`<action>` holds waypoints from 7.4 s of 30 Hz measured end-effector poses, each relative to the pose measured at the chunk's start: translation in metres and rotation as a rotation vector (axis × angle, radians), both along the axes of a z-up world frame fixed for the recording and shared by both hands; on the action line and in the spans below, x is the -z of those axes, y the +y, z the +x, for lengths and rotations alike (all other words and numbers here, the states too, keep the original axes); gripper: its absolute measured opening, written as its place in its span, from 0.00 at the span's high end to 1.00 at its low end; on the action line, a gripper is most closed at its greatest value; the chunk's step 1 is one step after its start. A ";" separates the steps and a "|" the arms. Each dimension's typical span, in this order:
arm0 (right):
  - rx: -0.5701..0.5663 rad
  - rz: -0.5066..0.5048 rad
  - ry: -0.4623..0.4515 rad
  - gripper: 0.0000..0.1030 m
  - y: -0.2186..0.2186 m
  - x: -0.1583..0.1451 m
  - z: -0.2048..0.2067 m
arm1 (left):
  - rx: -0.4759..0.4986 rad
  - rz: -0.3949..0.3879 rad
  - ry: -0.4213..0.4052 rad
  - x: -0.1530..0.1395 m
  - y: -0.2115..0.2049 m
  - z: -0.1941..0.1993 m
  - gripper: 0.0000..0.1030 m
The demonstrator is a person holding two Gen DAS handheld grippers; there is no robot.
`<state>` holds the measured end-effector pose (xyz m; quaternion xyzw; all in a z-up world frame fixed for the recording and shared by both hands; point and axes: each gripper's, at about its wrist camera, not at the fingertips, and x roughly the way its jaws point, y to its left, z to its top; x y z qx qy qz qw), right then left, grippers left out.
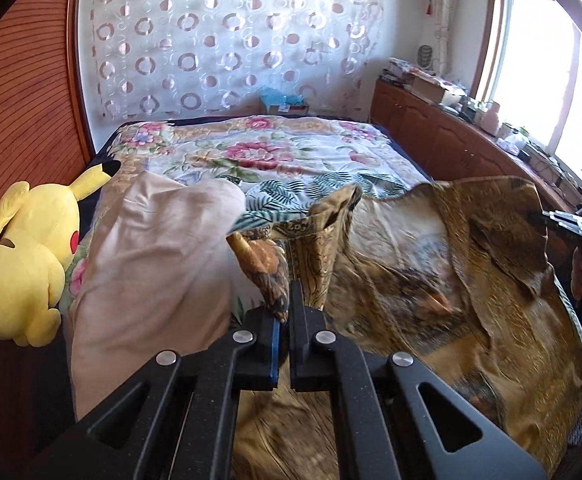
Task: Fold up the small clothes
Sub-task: 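Grasp the shirt edge with the left gripper while the right gripper grasps the hem, then lay the held shirt edges down and open both grippers, then grasp the gold shirt's edge with both grippers, then lift the gold shirt high off the bed with both grippers, then lay the shirt folded over onto the bed and open both grippers, then grasp the folded shirt edge with the right gripper while the left gripper grasps the hem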
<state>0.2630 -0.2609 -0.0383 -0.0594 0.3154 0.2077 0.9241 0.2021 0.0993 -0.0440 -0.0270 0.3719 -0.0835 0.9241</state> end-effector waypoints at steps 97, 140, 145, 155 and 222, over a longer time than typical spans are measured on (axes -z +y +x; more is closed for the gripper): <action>0.048 -0.047 0.239 0.43 -0.065 0.012 -0.158 | 0.059 0.088 0.232 0.048 0.006 -0.093 0.56; -0.051 0.077 -0.435 0.92 -0.085 -0.297 -0.418 | 0.068 -0.076 -0.654 -0.271 -0.015 -0.311 0.93; -0.042 0.042 -0.532 0.92 -0.082 -0.351 -0.449 | 0.050 -0.042 -0.751 -0.319 -0.005 -0.327 0.93; -0.048 -0.009 -0.548 0.92 -0.053 -0.354 -0.421 | -0.030 0.069 -0.768 -0.340 0.011 -0.277 0.93; -0.181 0.021 0.099 0.95 0.020 0.025 -0.173 | -0.070 -0.003 -0.086 -0.006 0.028 -0.074 0.24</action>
